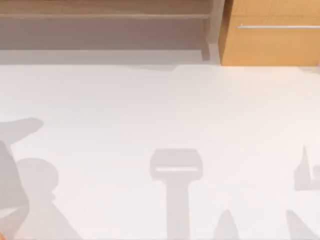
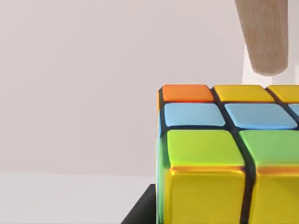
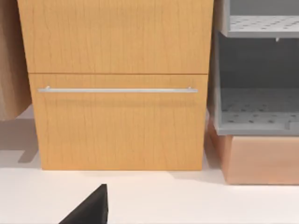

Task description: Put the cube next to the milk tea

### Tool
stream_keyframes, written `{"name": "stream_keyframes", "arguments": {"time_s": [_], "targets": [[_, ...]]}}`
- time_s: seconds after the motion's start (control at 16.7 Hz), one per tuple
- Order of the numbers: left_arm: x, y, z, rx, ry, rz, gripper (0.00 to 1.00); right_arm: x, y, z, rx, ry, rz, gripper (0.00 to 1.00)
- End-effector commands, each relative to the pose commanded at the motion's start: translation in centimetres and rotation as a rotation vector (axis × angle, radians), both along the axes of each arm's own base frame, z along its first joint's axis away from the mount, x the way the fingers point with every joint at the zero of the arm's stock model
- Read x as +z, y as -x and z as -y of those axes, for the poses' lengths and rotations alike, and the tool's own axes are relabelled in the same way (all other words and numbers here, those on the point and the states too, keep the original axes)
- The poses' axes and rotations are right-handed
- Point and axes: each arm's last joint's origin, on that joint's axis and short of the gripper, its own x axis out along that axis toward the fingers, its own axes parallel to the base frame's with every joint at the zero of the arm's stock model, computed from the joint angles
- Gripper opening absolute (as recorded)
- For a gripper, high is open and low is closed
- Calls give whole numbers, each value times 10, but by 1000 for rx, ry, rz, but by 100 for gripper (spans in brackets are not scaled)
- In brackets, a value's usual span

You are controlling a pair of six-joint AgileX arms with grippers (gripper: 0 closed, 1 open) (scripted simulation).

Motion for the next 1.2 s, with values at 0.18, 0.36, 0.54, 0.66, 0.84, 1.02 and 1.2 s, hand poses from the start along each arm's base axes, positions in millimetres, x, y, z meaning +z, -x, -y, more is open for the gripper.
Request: {"name": "stream_keyframes", "arguments": {"time_s": [0.18, 0.36, 0.54, 0.66, 0.84, 1.02, 1.2], "targets": [[2, 43, -13, 31, 32, -193, 0, 0, 0, 0, 0, 0, 0, 100], [-9, 85, -7, 38, 150, -444, 0, 0, 0, 0, 0, 0, 0, 100], [-17, 121, 7, 29, 273, -675, 0, 0, 0, 0, 0, 0, 0, 100], [-19, 139, 16, 17, 336, -792, 0, 0, 0, 0, 0, 0, 0, 100], [-20, 160, 28, 11, 406, -914, 0, 0, 0, 0, 0, 0, 0, 100], [-24, 169, 32, 16, 447, -973, 0, 0, 0, 0, 0, 0, 0, 100], [-24, 169, 32, 16, 447, -973, 0, 0, 0, 0, 0, 0, 0, 100]]}}
